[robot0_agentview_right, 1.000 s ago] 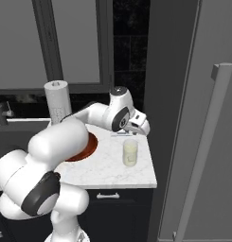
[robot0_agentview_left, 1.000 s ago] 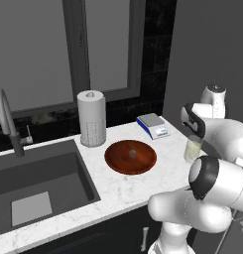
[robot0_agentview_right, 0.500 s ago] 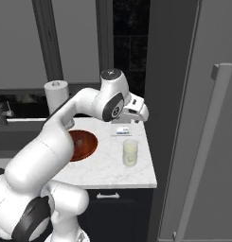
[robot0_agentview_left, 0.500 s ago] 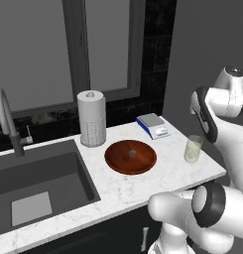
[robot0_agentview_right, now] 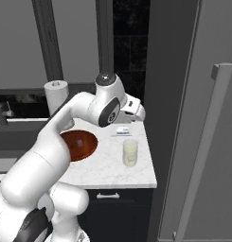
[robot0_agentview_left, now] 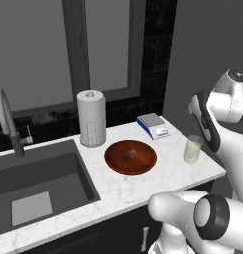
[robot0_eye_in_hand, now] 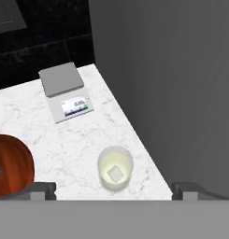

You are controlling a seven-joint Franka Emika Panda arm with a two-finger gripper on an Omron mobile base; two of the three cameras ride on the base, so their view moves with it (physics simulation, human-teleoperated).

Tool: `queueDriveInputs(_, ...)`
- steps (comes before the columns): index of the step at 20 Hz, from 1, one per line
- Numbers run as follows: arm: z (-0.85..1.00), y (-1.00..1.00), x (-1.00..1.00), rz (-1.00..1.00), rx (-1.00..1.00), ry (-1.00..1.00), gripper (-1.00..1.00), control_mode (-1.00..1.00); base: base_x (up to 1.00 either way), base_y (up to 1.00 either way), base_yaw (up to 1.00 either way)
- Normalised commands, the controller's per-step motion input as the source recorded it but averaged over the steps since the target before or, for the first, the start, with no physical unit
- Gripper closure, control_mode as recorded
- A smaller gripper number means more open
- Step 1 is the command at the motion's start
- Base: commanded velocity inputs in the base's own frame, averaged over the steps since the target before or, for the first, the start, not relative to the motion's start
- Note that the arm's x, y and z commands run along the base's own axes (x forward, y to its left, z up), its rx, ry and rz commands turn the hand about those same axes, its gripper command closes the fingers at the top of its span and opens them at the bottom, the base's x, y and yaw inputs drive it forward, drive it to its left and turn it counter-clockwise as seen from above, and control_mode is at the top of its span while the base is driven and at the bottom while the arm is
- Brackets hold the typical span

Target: Grab a lemon wedge from the fridge and one ice cube from the ice bowl, and put them in the glass of lemonade.

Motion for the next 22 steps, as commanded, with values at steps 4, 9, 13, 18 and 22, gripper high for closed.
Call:
queueDriveInputs(4, 0.14, 0.03, 0.0, 0.0, 0.0, -0.18, -1.0, -1.0, 0.0, 0.0, 0.0)
queueDriveInputs(9, 0.27, 0.21, -0.07, 0.0, 0.02, -0.15, -1.0, -1.0, 0.0, 0.0, 0.0)
queueDriveInputs(13, 0.06, 0.53, -0.59, 0.04, 0.01, -0.07, -1.0, -1.0, 0.0, 0.0, 0.0)
queueDriveInputs(18, 0.2, 0.58, -0.92, 0.21, 0.0, 0.02, -1.0, -1.0, 0.0, 0.0, 0.0)
queueDriveInputs(22, 0.59, 0.83, -0.9, 0.06, -0.02, 0.13, -1.0, -1.0, 0.0, 0.0, 0.0)
